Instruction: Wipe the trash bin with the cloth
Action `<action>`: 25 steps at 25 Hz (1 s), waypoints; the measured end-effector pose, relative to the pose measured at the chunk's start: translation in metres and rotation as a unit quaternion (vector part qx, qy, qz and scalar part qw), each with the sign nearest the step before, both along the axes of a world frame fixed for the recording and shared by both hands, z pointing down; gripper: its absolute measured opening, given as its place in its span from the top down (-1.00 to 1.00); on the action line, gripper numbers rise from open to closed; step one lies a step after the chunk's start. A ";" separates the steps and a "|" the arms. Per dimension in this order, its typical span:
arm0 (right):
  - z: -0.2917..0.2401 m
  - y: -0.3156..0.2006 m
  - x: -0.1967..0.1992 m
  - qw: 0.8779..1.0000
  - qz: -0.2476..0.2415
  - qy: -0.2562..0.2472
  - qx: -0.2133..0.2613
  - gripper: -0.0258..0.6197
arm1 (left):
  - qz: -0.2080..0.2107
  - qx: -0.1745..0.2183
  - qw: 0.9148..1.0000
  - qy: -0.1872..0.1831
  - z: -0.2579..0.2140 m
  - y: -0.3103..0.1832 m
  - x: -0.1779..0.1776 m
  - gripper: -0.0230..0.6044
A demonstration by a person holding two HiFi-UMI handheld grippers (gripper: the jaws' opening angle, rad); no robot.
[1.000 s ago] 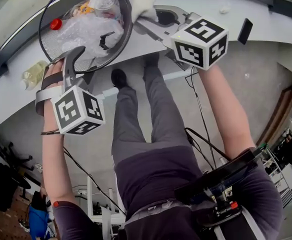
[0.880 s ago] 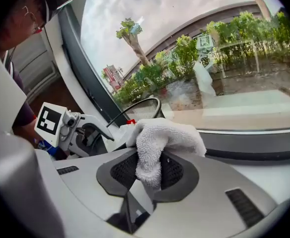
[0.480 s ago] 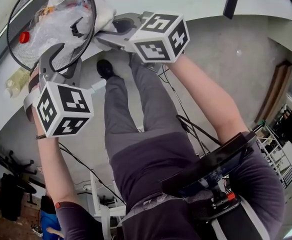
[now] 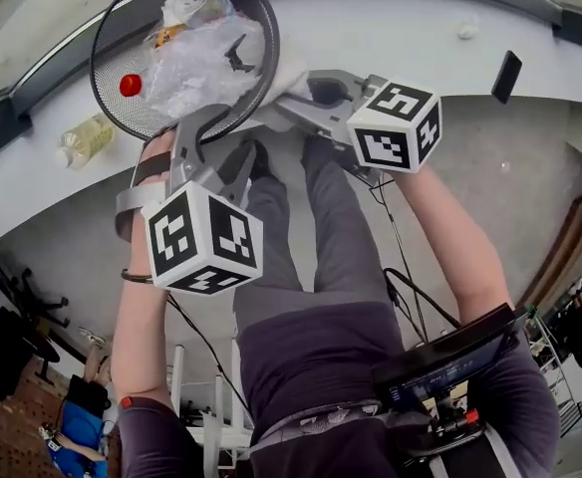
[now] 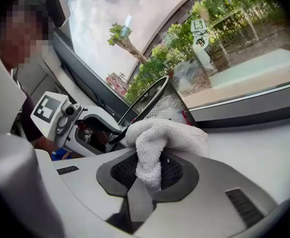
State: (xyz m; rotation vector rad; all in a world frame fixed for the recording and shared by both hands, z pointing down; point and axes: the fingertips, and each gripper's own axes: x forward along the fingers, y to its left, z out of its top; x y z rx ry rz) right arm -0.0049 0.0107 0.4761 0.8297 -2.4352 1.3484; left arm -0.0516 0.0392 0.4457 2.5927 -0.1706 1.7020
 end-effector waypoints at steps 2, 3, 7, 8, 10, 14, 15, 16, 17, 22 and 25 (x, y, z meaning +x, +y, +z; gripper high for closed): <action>-0.008 -0.018 0.020 1.000 0.024 0.011 0.013 0.68 | 0.033 0.044 0.998 -0.038 0.002 -0.010 -0.020 0.29; -0.013 -0.029 0.029 0.999 0.037 0.019 0.022 0.68 | 0.053 0.061 0.995 -0.065 0.008 -0.014 -0.031 0.29; -0.031 -0.074 0.052 0.994 0.069 0.053 0.068 0.68 | 0.078 0.073 0.988 -0.109 0.028 -0.024 -0.053 0.29; -0.033 -0.081 0.052 0.993 0.070 0.057 0.075 0.68 | 0.069 0.074 0.990 -0.103 0.029 -0.026 -0.052 0.29; -0.033 -0.086 0.048 0.992 0.070 0.062 0.079 0.69 | 0.047 0.063 0.993 -0.088 0.026 -0.025 -0.046 0.39; -0.029 -0.068 0.042 0.995 0.078 0.030 0.054 0.69 | 0.005 0.001 0.998 -0.055 0.017 -0.014 -0.032 0.39; -0.027 -0.060 0.039 0.996 0.071 0.027 0.049 0.69 | -0.001 -0.004 0.999 -0.050 0.015 -0.014 -0.028 0.39; -0.024 -0.052 0.035 0.997 0.063 0.027 0.045 0.69 | -0.006 -0.003 0.999 -0.046 0.013 -0.015 -0.025 0.39; -0.021 -0.044 0.030 0.997 0.054 0.026 0.040 0.69 | -0.010 -0.002 0.999 -0.043 0.012 -0.015 -0.022 0.40; -0.006 -0.011 -0.004 1.000 0.012 0.014 0.020 0.68 | -0.051 -0.005 0.998 -0.032 0.010 -0.016 -0.012 0.45; -0.001 0.001 -0.015 1.000 -0.008 0.010 0.013 0.68 | -0.074 -0.012 0.997 -0.031 0.010 -0.017 -0.006 0.44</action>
